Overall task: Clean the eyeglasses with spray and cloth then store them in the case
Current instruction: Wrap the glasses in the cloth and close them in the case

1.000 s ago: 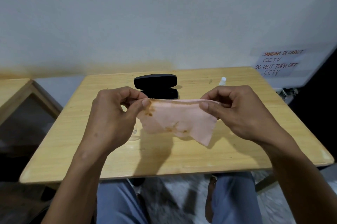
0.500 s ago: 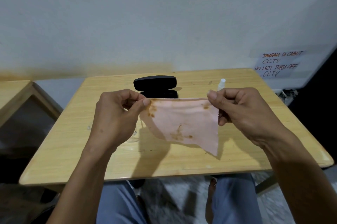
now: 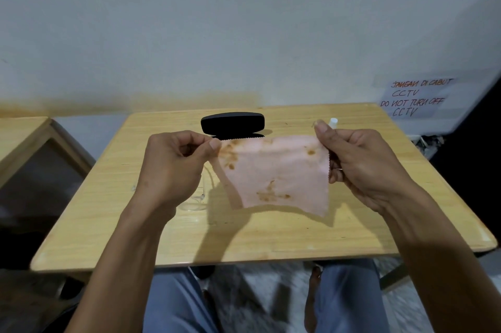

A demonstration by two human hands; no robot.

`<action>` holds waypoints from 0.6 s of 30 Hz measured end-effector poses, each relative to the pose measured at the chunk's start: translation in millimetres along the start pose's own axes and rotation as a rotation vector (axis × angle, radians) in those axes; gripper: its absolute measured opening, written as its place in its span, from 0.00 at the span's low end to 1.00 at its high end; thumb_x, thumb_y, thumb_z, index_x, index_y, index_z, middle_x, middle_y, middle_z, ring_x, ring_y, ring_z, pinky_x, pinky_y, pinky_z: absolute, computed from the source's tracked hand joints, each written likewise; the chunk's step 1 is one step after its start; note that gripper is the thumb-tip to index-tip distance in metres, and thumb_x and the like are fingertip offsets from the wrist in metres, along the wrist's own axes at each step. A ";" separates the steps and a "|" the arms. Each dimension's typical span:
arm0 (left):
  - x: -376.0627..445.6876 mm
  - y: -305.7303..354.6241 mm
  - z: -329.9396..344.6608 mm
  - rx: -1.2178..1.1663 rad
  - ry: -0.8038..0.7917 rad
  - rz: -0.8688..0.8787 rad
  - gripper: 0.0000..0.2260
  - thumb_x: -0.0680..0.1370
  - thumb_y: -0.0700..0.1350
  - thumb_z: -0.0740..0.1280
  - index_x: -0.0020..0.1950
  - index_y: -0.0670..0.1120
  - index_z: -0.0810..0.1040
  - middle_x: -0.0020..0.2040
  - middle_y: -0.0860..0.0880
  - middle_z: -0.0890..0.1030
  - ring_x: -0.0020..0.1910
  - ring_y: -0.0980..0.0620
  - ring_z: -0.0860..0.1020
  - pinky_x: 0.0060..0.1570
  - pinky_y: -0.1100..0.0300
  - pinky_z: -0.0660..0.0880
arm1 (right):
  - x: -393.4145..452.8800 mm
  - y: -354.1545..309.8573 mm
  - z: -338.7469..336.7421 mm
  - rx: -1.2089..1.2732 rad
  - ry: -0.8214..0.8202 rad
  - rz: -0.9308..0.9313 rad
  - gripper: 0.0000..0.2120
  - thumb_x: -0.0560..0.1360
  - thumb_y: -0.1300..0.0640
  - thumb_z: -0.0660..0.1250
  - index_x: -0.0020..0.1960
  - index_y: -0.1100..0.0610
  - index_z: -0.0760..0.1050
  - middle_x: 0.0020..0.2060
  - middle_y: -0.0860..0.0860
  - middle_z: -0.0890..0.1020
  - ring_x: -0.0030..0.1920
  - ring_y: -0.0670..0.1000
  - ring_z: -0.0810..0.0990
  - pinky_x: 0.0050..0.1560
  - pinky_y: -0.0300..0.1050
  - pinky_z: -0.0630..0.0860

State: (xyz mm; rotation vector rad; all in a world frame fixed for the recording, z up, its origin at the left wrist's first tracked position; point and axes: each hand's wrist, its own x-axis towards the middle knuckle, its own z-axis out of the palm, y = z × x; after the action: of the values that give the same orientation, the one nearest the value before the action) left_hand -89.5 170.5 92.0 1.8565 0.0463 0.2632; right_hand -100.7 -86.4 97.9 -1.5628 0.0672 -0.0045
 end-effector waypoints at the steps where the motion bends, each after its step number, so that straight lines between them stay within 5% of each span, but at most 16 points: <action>1: 1.3 -0.3 -0.6 -0.003 -0.002 -0.007 0.05 0.75 0.42 0.73 0.40 0.44 0.84 0.30 0.52 0.82 0.27 0.61 0.72 0.37 0.66 0.71 | 1.0 -0.7 -0.5 0.002 -0.006 0.011 0.25 0.70 0.44 0.72 0.38 0.69 0.79 0.27 0.54 0.75 0.24 0.48 0.72 0.25 0.39 0.71; 4: 7.1 -0.8 -2.7 -0.012 0.008 -0.015 0.04 0.75 0.40 0.73 0.40 0.44 0.84 0.24 0.58 0.78 0.25 0.63 0.71 0.31 0.73 0.68 | 4.2 -4.5 -3.1 0.000 -0.080 0.043 0.13 0.68 0.50 0.74 0.37 0.61 0.80 0.25 0.49 0.76 0.25 0.46 0.75 0.25 0.36 0.72; 7: 11.7 1.3 -2.6 0.009 0.037 0.011 0.05 0.75 0.41 0.73 0.39 0.45 0.84 0.27 0.56 0.80 0.26 0.62 0.71 0.31 0.71 0.69 | 6.8 -8.9 -2.5 -0.013 -0.128 0.055 0.13 0.68 0.51 0.74 0.41 0.62 0.80 0.27 0.49 0.77 0.27 0.45 0.77 0.26 0.35 0.74; 10: 18.9 3.8 0.8 0.028 0.068 0.021 0.04 0.75 0.42 0.73 0.41 0.45 0.85 0.35 0.47 0.84 0.28 0.61 0.74 0.33 0.70 0.71 | 7.1 -14.2 5.9 0.022 -0.126 0.072 0.13 0.71 0.50 0.73 0.33 0.57 0.79 0.24 0.48 0.75 0.25 0.45 0.76 0.25 0.35 0.74; 12: 21.5 4.2 6.3 0.070 0.113 0.034 0.04 0.73 0.47 0.75 0.43 0.47 0.84 0.38 0.50 0.85 0.32 0.59 0.77 0.37 0.65 0.73 | 7.5 -17.1 12.9 0.058 -0.141 0.075 0.16 0.73 0.51 0.72 0.28 0.55 0.80 0.24 0.49 0.77 0.24 0.45 0.77 0.25 0.35 0.73; 15: 5.7 9.5 16.9 0.204 0.152 0.115 0.09 0.70 0.53 0.76 0.46 0.51 0.84 0.41 0.57 0.84 0.39 0.60 0.76 0.38 0.64 0.71 | 5.7 -23.0 24.3 0.120 -0.178 0.060 0.09 0.72 0.55 0.74 0.35 0.58 0.83 0.28 0.52 0.81 0.27 0.45 0.80 0.26 0.34 0.74; 18: -21.5 11.6 26.6 0.142 -0.009 0.175 0.07 0.69 0.50 0.78 0.43 0.50 0.85 0.38 0.55 0.85 0.38 0.59 0.78 0.36 0.73 0.69 | 4.4 -25.6 33.3 0.083 -0.132 0.021 0.05 0.73 0.60 0.75 0.41 0.61 0.82 0.31 0.53 0.84 0.29 0.46 0.81 0.27 0.35 0.73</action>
State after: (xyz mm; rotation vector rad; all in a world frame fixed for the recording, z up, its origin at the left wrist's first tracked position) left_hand -106.2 138.5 92.3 2.0055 -0.1070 0.3812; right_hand -93.7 -53.5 123.5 -1.4761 -0.0207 0.1108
